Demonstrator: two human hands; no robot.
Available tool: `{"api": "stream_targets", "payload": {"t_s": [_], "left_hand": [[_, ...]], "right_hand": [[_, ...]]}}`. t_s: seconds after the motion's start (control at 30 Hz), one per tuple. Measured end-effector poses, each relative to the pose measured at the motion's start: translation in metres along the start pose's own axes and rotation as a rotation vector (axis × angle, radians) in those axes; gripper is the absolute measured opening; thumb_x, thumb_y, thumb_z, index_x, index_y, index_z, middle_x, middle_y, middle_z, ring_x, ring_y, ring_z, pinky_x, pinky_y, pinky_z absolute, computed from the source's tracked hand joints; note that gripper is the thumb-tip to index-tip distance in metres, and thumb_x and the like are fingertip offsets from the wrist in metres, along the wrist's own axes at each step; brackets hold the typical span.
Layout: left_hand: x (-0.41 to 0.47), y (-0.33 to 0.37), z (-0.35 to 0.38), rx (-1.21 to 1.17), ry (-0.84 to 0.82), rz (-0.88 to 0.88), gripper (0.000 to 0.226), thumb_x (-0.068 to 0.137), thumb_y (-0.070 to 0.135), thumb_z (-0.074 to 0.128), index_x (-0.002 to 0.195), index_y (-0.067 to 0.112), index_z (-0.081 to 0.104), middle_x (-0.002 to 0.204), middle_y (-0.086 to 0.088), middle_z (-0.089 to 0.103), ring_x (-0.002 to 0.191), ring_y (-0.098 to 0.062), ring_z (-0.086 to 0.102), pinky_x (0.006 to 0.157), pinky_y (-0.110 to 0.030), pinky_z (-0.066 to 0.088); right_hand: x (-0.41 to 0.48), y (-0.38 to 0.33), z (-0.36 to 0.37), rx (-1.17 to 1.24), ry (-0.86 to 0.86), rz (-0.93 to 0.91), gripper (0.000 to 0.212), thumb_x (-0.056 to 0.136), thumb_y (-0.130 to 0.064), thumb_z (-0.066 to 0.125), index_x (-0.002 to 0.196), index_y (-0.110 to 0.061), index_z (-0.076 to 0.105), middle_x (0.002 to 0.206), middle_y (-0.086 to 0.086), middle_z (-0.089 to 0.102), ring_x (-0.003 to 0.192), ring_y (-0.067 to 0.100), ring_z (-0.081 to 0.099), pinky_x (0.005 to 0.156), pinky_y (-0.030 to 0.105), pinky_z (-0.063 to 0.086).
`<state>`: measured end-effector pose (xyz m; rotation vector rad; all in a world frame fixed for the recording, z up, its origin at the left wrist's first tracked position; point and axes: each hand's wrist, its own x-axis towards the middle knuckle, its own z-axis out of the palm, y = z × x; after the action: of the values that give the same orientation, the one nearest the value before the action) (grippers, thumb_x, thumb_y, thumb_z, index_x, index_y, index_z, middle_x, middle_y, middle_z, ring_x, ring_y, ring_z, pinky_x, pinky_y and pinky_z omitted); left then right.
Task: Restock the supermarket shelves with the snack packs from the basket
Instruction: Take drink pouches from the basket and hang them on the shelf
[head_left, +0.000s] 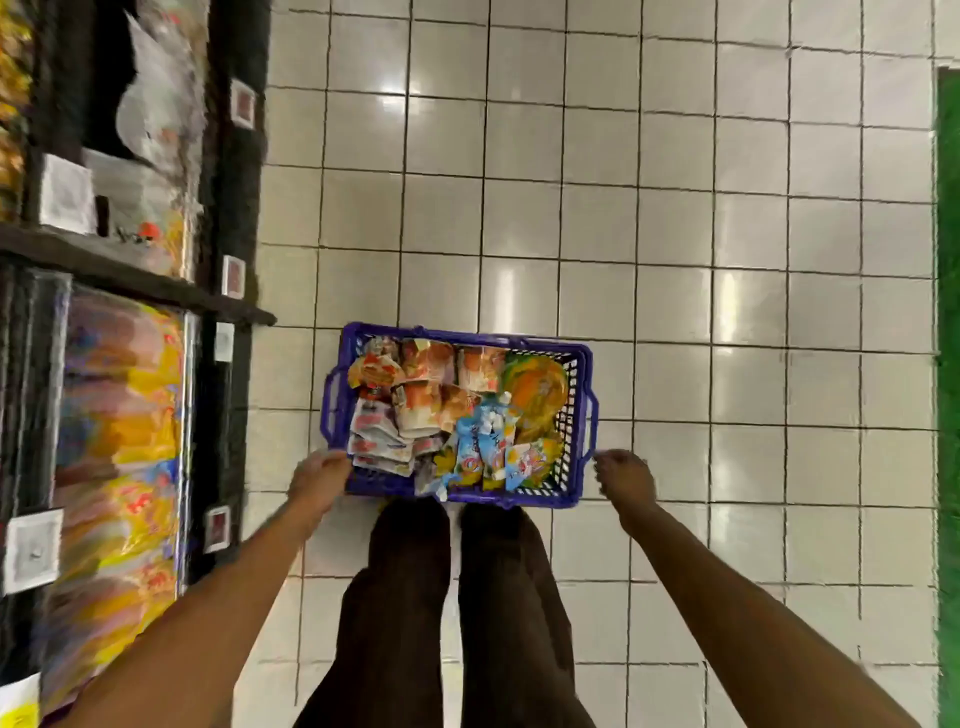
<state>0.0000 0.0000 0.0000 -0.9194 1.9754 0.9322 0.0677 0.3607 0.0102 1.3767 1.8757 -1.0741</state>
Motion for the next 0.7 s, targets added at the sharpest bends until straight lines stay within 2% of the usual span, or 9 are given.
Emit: {"api": "stream_targets", "payload": {"t_s": [0.07, 0.13, 0.23, 0.27, 0.33, 0.4, 0.53, 0.6, 0.7], "left_hand": [[0.041, 0.001, 0.01, 0.058, 0.05, 0.018, 0.013, 0.084, 0.018, 0.068, 0.085, 0.005, 0.065, 0.099, -0.023, 0.064, 0.094, -0.034, 0.062, 0.08, -0.038, 0.046], [0.089, 0.003, 0.016, 0.129, 0.133, -0.004, 0.012, 0.084, 0.011, 0.07, 0.091, 0.002, 0.064, 0.106, -0.027, 0.065, 0.097, -0.038, 0.063, 0.083, -0.042, 0.048], [0.15, -0.008, 0.023, 0.107, 0.227, -0.057, 0.047, 0.083, 0.015, 0.073, 0.124, -0.003, 0.055, 0.127, -0.026, 0.059, 0.11, -0.039, 0.06, 0.09, -0.044, 0.049], [0.167, -0.011, 0.026, 0.074, 0.227, -0.078, 0.051, 0.083, 0.016, 0.074, 0.126, -0.003, 0.054, 0.128, -0.024, 0.058, 0.108, -0.038, 0.06, 0.088, -0.042, 0.05], [0.202, -0.017, 0.032, 0.008, 0.188, -0.073, 0.042, 0.081, 0.015, 0.076, 0.117, -0.001, 0.061, 0.114, -0.02, 0.065, 0.088, -0.03, 0.062, 0.073, -0.035, 0.048], [0.207, -0.018, 0.038, -0.027, 0.193, -0.047, 0.038, 0.08, 0.015, 0.078, 0.112, 0.001, 0.065, 0.104, -0.018, 0.067, 0.078, -0.025, 0.057, 0.067, -0.03, 0.043], [0.226, -0.028, 0.045, -0.036, 0.272, -0.029, 0.033, 0.076, 0.019, 0.081, 0.102, 0.006, 0.066, 0.091, -0.011, 0.065, 0.063, -0.018, 0.055, 0.056, -0.027, 0.042], [0.228, -0.028, 0.047, -0.102, 0.293, -0.06, 0.029, 0.074, 0.019, 0.082, 0.096, 0.011, 0.064, 0.087, -0.008, 0.063, 0.059, -0.011, 0.052, 0.048, -0.023, 0.038], [0.223, -0.025, 0.047, -0.153, 0.294, -0.072, 0.023, 0.076, 0.016, 0.079, 0.092, 0.013, 0.063, 0.086, -0.006, 0.063, 0.06, -0.01, 0.053, 0.049, -0.022, 0.038]], "right_hand": [[0.042, -0.004, 0.017, -0.034, 0.025, 0.015, 0.019, 0.095, -0.016, 0.053, 0.096, -0.003, 0.066, 0.092, 0.016, 0.066, 0.09, 0.032, 0.063, 0.069, 0.029, 0.049], [0.089, -0.009, 0.038, -0.017, 0.065, 0.061, 0.03, 0.093, -0.022, 0.06, 0.11, 0.002, 0.062, 0.108, 0.022, 0.066, 0.102, 0.038, 0.063, 0.081, 0.036, 0.049], [0.141, -0.001, 0.069, 0.044, 0.143, 0.15, 0.055, 0.086, -0.028, 0.068, 0.126, 0.003, 0.049, 0.124, 0.024, 0.059, 0.111, 0.041, 0.059, 0.093, 0.046, 0.05], [0.151, 0.001, 0.078, 0.053, 0.171, 0.178, 0.059, 0.085, -0.03, 0.068, 0.129, 0.003, 0.046, 0.126, 0.024, 0.057, 0.113, 0.041, 0.058, 0.096, 0.049, 0.049], [0.177, 0.009, 0.097, 0.07, 0.225, 0.202, 0.064, 0.084, -0.032, 0.07, 0.133, -0.001, 0.042, 0.127, 0.022, 0.056, 0.114, 0.041, 0.057, 0.099, 0.052, 0.048], [0.18, 0.019, 0.098, 0.117, 0.276, 0.189, 0.059, 0.082, -0.033, 0.072, 0.129, -0.008, 0.045, 0.12, 0.017, 0.059, 0.107, 0.037, 0.06, 0.093, 0.05, 0.051], [0.196, 0.039, 0.103, 0.216, 0.322, 0.181, 0.035, 0.078, -0.026, 0.076, 0.106, -0.012, 0.059, 0.084, 0.006, 0.064, 0.07, 0.022, 0.061, 0.061, 0.031, 0.049], [0.2, 0.036, 0.103, 0.275, 0.306, 0.209, 0.03, 0.078, -0.022, 0.077, 0.102, -0.014, 0.061, 0.075, 0.003, 0.063, 0.065, 0.022, 0.06, 0.062, 0.033, 0.052], [0.2, 0.032, 0.099, 0.306, 0.293, 0.267, 0.025, 0.079, -0.02, 0.078, 0.097, -0.015, 0.061, 0.075, 0.005, 0.063, 0.065, 0.024, 0.06, 0.064, 0.037, 0.055]]}}
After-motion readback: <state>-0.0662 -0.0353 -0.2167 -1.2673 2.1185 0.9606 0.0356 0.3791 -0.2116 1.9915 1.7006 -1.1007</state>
